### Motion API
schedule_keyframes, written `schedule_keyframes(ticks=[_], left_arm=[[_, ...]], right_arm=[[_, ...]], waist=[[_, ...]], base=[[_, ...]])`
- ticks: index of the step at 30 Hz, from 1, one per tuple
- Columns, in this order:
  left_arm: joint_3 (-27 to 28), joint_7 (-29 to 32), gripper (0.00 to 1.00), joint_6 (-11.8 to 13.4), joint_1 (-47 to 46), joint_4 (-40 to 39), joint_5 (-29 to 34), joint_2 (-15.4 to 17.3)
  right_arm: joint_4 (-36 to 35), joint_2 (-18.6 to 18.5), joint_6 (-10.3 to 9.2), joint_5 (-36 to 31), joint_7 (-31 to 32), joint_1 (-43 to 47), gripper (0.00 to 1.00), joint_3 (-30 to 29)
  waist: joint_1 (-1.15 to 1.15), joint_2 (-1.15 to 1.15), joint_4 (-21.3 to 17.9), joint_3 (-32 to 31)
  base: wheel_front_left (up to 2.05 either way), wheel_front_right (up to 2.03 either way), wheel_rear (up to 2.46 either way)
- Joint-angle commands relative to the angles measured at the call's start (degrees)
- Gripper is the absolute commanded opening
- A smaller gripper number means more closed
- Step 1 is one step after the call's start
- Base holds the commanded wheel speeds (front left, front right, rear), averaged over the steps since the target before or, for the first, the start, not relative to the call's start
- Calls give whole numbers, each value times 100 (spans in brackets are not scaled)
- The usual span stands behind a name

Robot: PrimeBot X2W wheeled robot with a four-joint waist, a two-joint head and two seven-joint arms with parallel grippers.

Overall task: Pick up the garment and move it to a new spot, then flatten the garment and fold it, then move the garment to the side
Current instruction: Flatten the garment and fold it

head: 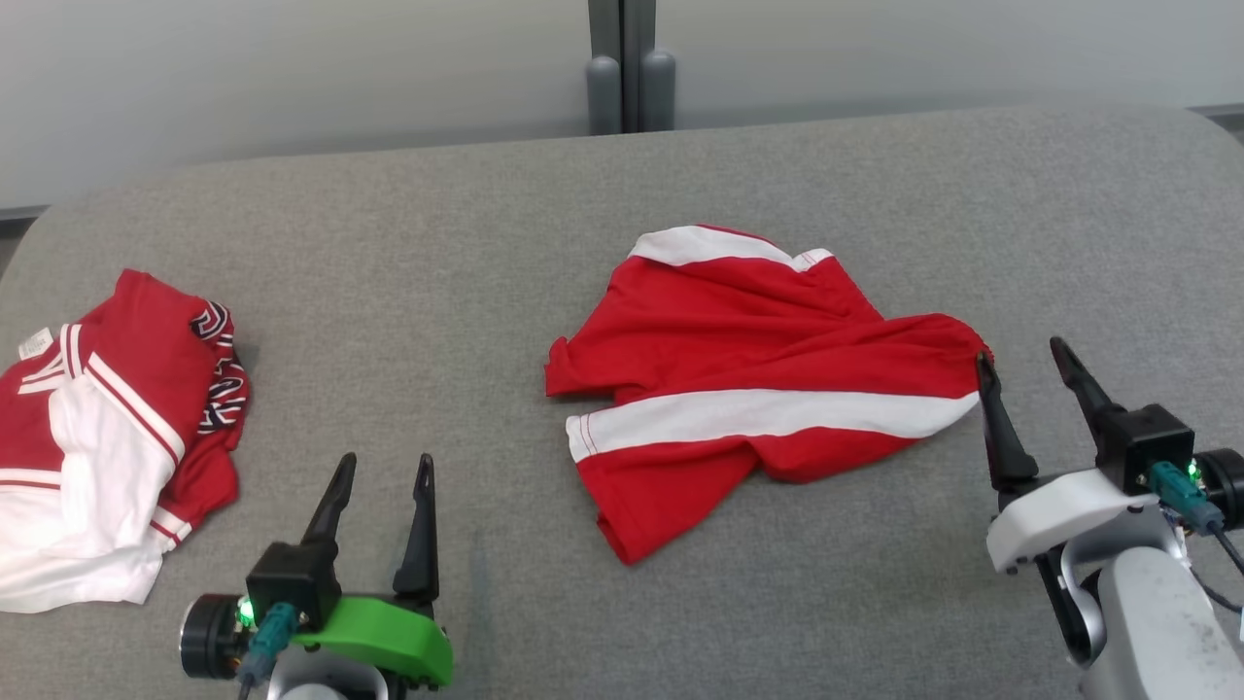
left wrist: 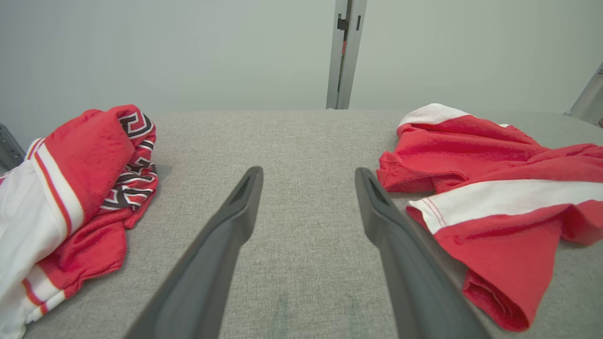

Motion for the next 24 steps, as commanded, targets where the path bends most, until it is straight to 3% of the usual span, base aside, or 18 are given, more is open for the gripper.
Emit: schedule_keyframes(ticks=[1, 11, 16, 24], left_arm=[[-20, -5, 100, 20, 143, 11, 44, 19], [-244, -5, 100, 96, 334, 18, -178, 18], [-411, -4, 100, 28, 70, 108, -421, 18], [-1124, -4, 100, -84, -742, 649, -1102, 19]], right_arm=[[-28, 33, -6, -32, -13, 156, 100, -4], [0, 132, -6, -53, -13, 448, 100, -38], [-47, 145, -6, -59, -13, 282, 100, -25], [-110, 153, -6, -59, -13, 57, 100, 73]], waist=[[0, 0, 33, -116], [0, 0, 21, -129], [0, 0, -25, 19], [0, 0, -196, 441]], base=[[0, 0, 0], [0, 0, 0], [0, 0, 0], [0, 0, 0]])
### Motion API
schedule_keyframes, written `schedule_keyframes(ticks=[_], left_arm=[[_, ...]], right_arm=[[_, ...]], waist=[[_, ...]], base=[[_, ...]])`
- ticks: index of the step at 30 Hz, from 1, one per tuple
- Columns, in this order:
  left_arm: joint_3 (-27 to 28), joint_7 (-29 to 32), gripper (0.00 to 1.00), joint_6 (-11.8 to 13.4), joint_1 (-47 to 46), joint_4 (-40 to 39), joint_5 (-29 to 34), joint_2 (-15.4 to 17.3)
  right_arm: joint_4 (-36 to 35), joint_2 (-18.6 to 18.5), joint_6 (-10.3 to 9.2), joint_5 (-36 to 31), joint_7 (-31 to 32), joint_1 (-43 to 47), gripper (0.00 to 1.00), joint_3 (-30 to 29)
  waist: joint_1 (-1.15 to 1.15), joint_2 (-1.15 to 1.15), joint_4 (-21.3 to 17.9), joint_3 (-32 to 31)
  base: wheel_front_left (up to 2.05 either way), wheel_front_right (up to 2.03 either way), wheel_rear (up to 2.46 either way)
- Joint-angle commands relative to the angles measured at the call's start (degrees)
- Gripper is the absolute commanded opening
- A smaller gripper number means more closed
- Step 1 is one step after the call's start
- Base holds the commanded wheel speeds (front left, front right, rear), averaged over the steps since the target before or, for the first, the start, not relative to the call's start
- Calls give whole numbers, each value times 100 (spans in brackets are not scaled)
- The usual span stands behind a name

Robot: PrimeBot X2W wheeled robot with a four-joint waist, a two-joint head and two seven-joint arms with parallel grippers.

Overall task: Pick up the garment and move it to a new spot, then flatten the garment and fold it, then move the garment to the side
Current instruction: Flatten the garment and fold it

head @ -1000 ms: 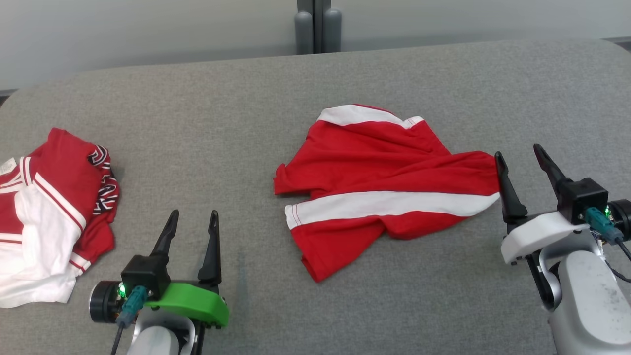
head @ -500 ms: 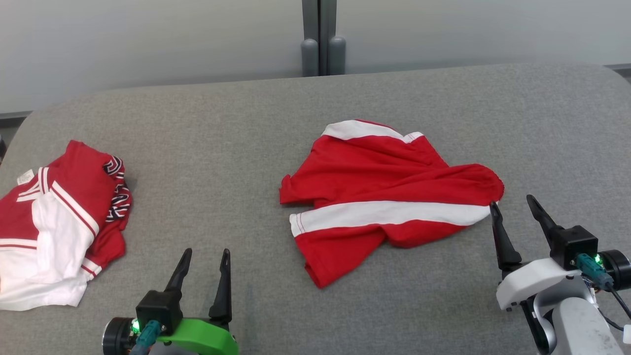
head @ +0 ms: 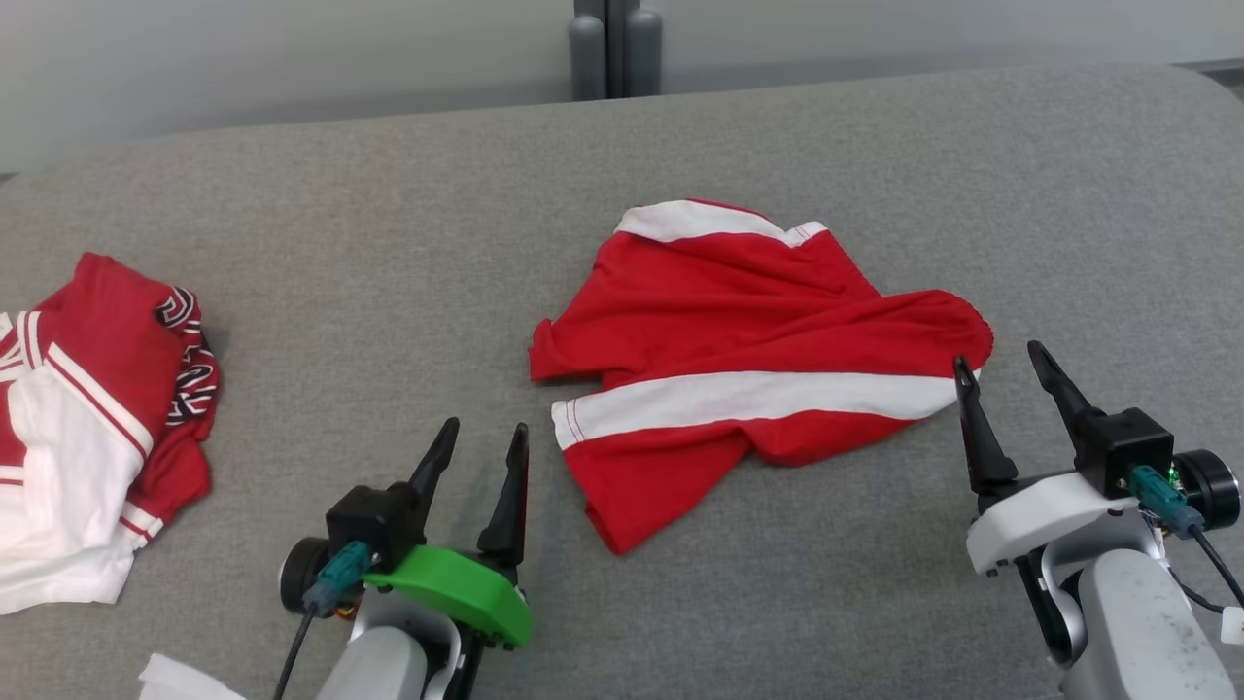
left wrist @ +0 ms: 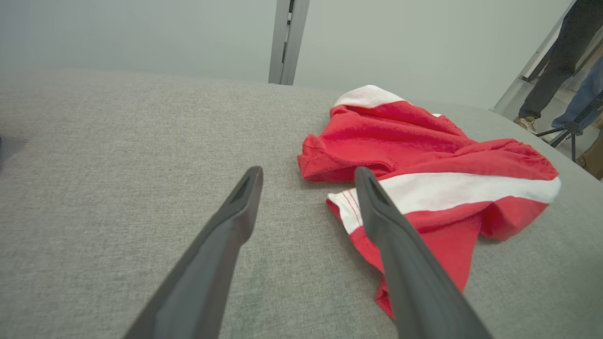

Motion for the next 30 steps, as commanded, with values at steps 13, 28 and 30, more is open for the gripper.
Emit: schedule_keyframes(ticks=[13, 28, 30], left_arm=[[-1008, -5, 100, -52, -899, 1185, -1119, 26], [-953, -5, 0, -48, -1080, 976, -1309, 63], [-851, -5, 0, -48, -1050, 924, -1273, 76]], right_arm=[[-61, -53, -6, -54, -13, -211, 100, 47], [-62, 17, -6, -67, -13, -293, 100, 12], [-42, 22, -6, -57, -13, -284, 100, 16]], waist=[[0, 0, -396, 486], [0, 0, -372, 634], [0, 0, -338, 627]], base=[[0, 0, 0], [0, 0, 0], [0, 0, 0]])
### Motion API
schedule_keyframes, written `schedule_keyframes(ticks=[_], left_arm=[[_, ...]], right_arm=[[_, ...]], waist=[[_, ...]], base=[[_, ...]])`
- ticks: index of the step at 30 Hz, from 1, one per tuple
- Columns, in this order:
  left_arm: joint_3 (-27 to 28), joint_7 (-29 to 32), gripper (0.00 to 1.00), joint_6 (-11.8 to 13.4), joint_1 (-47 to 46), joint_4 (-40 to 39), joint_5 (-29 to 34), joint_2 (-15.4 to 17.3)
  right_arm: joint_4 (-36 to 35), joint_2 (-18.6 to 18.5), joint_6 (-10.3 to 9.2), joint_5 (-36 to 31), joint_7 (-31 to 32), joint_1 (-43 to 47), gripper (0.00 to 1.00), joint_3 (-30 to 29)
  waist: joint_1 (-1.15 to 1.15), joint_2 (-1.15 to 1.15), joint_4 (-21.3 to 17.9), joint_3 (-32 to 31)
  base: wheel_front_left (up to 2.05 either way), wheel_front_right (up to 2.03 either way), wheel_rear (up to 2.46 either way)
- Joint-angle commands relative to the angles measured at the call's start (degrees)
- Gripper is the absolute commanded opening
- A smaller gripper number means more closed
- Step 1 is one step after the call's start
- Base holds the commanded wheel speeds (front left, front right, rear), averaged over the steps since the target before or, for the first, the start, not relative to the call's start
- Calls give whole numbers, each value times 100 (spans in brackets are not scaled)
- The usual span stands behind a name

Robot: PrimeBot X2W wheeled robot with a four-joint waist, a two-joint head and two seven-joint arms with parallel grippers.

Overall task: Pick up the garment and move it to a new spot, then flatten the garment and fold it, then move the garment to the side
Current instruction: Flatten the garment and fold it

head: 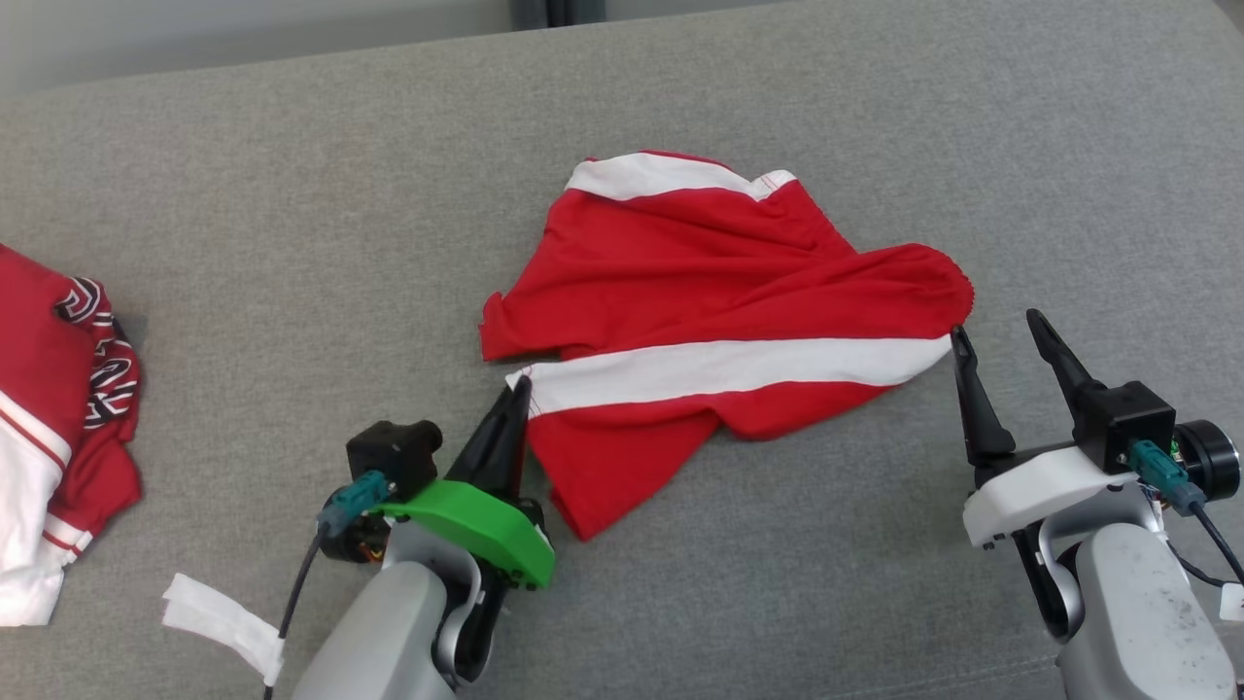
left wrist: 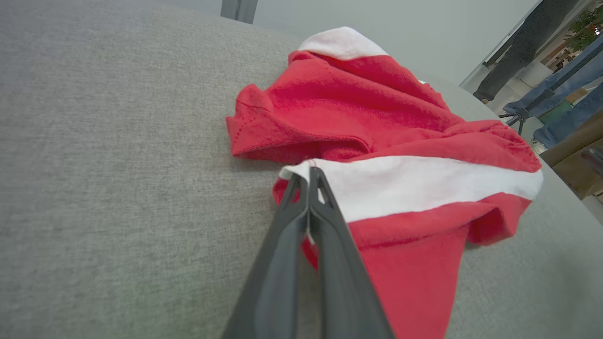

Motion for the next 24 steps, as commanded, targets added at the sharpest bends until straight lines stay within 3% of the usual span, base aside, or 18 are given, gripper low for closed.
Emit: schedule_keyframes(ticks=[1, 10, 24], left_arm=[[155, -5, 0, -15, 7, -93, 77, 62], [1014, -5, 0, -15, 333, -264, 493, 87], [1036, -4, 0, -15, 226, -337, 658, 37]], right_arm=[[15, 9, -6, -8, -13, -35, 100, -1], [194, -99, -6, 145, -12, 39, 100, 235], [883, -467, -6, 650, -13, -636, 100, 1152]], waist=[[0, 0, 40, -9], [0, 0, 267, -83], [0, 0, 475, 136]], base=[[0, 0, 0], [0, 0, 0], [0, 0, 0]])
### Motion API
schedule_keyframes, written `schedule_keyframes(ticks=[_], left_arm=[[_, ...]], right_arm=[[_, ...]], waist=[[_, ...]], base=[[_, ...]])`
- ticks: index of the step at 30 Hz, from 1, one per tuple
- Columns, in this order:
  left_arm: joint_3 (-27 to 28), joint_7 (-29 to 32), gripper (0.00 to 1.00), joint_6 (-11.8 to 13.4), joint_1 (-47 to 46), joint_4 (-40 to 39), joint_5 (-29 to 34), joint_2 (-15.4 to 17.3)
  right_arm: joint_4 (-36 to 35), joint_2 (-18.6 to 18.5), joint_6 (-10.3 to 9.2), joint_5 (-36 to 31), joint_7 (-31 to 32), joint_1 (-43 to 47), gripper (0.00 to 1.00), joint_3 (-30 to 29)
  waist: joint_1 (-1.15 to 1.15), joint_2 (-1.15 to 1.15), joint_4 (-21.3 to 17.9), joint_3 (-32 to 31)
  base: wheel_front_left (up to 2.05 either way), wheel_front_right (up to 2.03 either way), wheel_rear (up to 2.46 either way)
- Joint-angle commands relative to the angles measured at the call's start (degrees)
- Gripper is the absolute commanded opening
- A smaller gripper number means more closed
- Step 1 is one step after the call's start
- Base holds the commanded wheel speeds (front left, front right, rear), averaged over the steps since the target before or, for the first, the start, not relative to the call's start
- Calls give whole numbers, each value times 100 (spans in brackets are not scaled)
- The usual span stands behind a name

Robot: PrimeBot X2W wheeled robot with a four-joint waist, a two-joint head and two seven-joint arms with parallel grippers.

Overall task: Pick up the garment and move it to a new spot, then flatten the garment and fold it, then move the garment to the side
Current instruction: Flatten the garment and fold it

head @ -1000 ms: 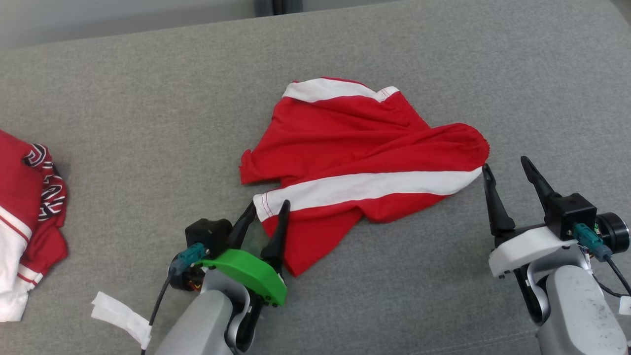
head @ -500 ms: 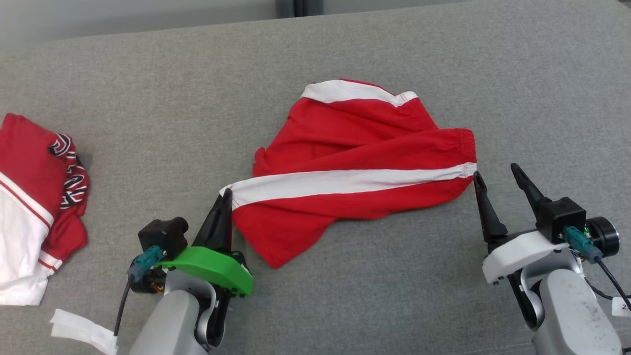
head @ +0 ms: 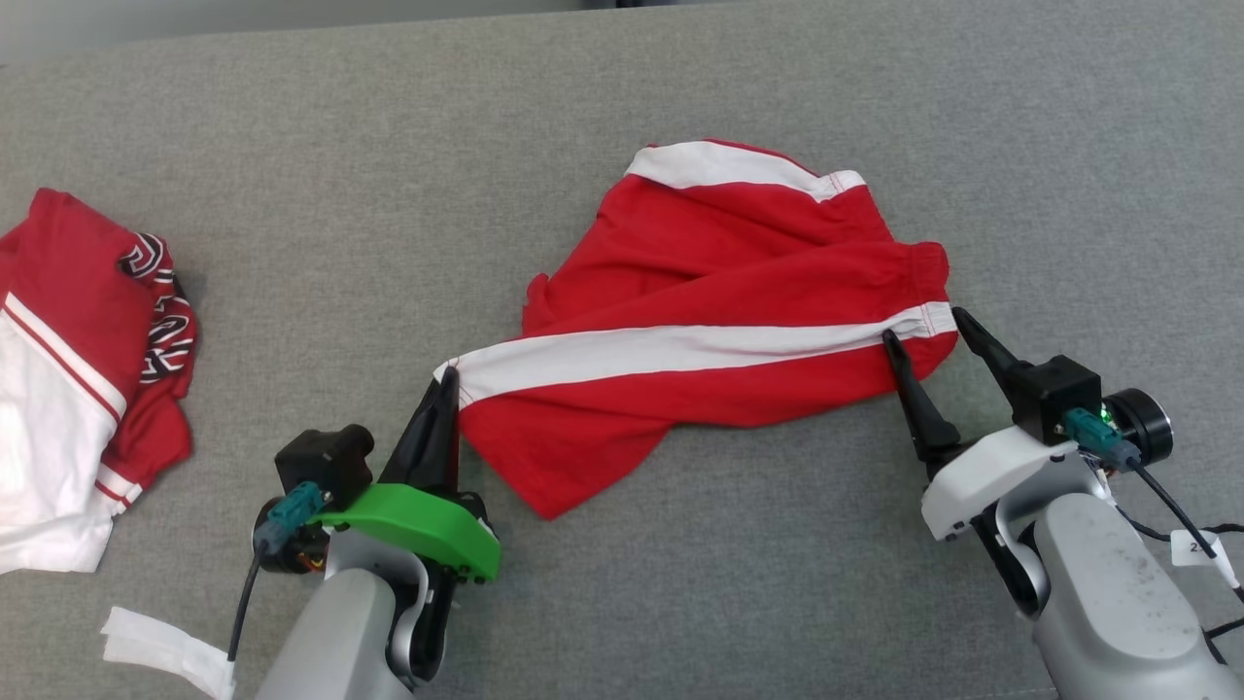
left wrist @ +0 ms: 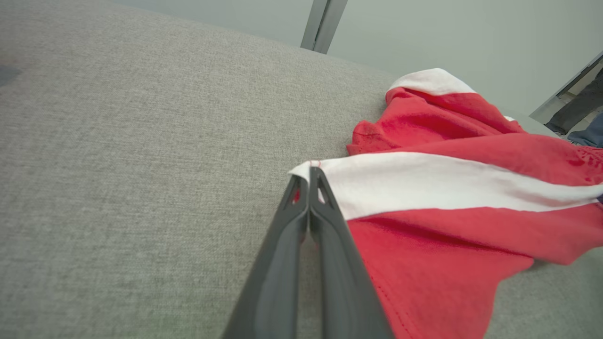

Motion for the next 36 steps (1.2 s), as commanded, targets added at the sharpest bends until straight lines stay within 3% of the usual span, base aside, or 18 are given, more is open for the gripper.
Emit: schedule_keyframes(ticks=[1, 6, 10, 13, 14, 20, 23, 24, 30, 36], left_arm=[[-5, -5, 0, -14, -70, -17, 53, 18], [-40, -5, 0, -14, -94, -24, 68, 7], [-57, -5, 0, -14, -92, -22, 87, 2], [-61, -5, 0, -14, -113, -14, 103, 0], [-59, -5, 0, -14, -113, -15, 109, -1], [-56, -5, 0, -14, -62, 20, 124, -4], [-71, -5, 0, -14, -40, 30, 134, -4], [-74, -5, 0, -14, -32, 32, 134, -5], [-59, -5, 0, -14, 81, -68, 182, 9], [76, -5, 0, -14, 229, -755, 280, 119]], right_arm=[[90, -80, -6, 101, -13, -98, 99, 58], [217, -202, -6, 355, -13, -239, 89, 252], [173, -264, -6, 622, -13, -304, 65, 448], [128, -335, -6, 791, -13, -315, 58, 548], [103, -352, -6, 844, -13, -323, 50, 571], [32, -480, -6, 1278, -13, -314, 42, 796], [47, -544, -6, 1415, -13, -357, 17, 896], [36, -563, -6, 1441, -13, -368, 0, 907], [-173, -600, -6, 1510, -13, -236, 0, 861], [-879, -617, -6, 1585, -13, 48, 0, 707]], waist=[[0, 0, 22, 22], [0, 0, 53, 46], [0, 0, 49, 75], [0, 0, 46, 95], [0, 0, 46, 98], [0, 0, 42, 65], [0, 0, 55, 45], [0, 0, 58, 38], [0, 0, 73, -107], [0, 0, 28, -476]], base=[[0, 0, 0], [0, 0, 0], [0, 0, 0], [0, 0, 0], [0, 0, 0], [0, 0, 0], [0, 0, 0], [0, 0, 0], [0, 0, 0], [0, 0, 0]])
